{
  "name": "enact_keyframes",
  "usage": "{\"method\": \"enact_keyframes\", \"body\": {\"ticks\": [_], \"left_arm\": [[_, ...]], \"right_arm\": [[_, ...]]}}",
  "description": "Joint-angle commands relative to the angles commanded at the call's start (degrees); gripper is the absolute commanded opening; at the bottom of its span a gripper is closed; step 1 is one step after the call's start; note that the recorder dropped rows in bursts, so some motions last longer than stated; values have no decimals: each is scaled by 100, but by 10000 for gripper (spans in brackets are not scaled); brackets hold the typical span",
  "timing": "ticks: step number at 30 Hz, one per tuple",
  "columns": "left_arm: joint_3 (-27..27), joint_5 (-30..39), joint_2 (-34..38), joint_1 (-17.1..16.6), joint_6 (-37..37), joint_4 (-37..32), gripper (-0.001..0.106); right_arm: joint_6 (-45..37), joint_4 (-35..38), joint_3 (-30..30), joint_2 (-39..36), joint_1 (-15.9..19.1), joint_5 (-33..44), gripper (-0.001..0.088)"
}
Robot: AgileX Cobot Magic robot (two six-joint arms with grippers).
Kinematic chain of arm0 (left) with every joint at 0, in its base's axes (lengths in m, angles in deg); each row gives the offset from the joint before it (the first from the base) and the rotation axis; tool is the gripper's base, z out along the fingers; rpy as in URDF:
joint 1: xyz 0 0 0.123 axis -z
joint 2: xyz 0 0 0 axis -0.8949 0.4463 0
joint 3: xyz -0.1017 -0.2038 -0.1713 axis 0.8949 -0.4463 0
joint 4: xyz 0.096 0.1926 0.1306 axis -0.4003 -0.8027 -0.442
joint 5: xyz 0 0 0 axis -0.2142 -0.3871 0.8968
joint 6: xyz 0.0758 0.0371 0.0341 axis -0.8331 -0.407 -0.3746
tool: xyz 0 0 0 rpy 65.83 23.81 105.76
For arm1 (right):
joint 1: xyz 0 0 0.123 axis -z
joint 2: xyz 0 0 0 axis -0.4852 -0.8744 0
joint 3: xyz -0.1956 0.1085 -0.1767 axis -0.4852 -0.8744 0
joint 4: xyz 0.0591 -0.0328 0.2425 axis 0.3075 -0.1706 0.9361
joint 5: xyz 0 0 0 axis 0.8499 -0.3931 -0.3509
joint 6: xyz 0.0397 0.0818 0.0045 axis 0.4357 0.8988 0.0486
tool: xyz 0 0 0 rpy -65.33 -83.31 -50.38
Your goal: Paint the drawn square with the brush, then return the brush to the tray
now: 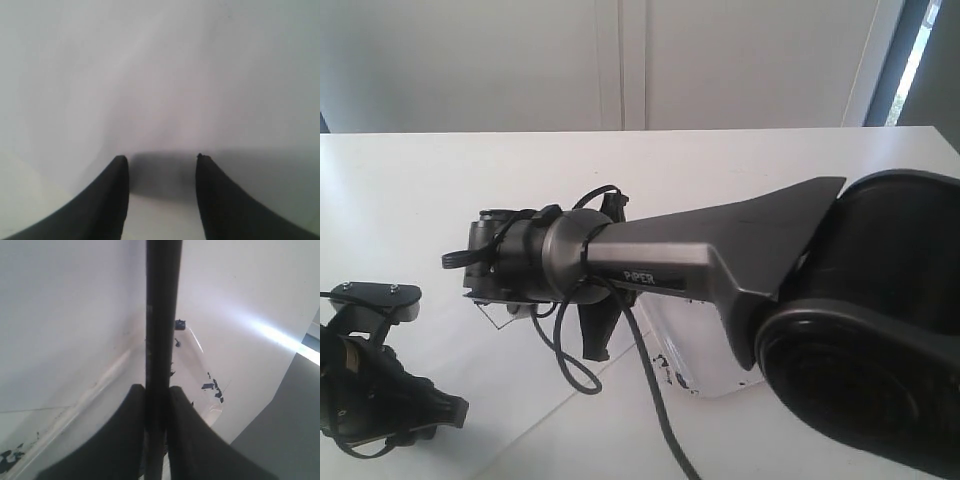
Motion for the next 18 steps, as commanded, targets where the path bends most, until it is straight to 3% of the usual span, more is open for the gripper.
{"method": "enact_keyframes", "body": {"ticks": [14, 18], "left_arm": [[0, 0, 0, 0, 0, 0, 479], [0, 23, 0, 0, 0, 43, 479]], "right_arm": [[-35, 479, 0, 0, -526, 0, 0], [-25, 479, 0, 0, -539, 0, 0]]}}
